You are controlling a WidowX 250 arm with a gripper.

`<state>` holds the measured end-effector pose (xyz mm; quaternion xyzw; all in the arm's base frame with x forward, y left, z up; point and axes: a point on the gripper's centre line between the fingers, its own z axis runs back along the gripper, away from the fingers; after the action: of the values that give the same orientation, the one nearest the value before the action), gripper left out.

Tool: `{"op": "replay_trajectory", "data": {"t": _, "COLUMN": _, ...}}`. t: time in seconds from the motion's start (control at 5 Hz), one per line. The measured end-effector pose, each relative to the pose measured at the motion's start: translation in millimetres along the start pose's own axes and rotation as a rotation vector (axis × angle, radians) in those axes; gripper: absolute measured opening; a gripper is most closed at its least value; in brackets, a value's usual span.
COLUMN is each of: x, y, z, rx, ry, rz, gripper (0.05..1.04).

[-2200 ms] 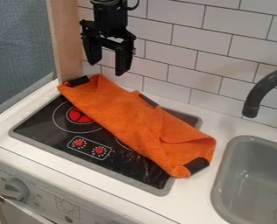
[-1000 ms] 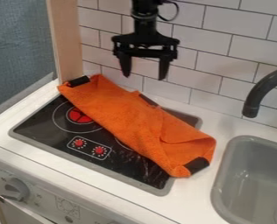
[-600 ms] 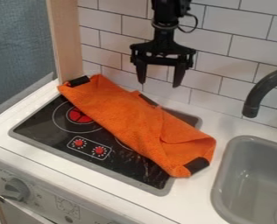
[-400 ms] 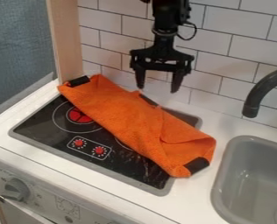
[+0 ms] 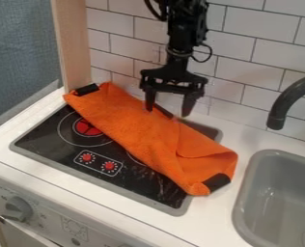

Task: Unfold the cloth from the top to the bottom

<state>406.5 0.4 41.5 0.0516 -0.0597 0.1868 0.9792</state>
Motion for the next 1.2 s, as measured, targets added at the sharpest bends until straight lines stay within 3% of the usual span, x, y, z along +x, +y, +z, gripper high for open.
{"op": "replay_trajectory", "data": {"t": 0.2, "x": -4.1, "y": -2.4, "z": -15.7, "rx": 0.001, "ry": 0.030, "rz": -0.017, "gripper": 0.999}}
{"op": "replay_trajectory", "data": {"t": 0.4, "x": -0.7, "y": -7.7, "z": -13.4, "rx": -0.029, "ry": 0.023, "rz": -0.028, "gripper": 0.999}}
{"op": "replay_trajectory", "data": {"t": 0.6, "x": 0.0, "y": -10.8, "z": -14.2, "rx": -0.048, "ry": 0.017, "rz": -0.047, "gripper": 0.939}}
{"op": "replay_trajectory", "data": {"t": 1.0, "x": 2.5, "y": -11.9, "z": -14.2, "rx": -0.054, "ry": 0.001, "rz": -0.058, "gripper": 0.370}}
{"op": "replay_trajectory", "data": {"t": 1.2, "x": 3.1, "y": -12.4, "z": -14.1, "rx": -0.057, "ry": -0.003, "rz": -0.060, "gripper": 0.193}}
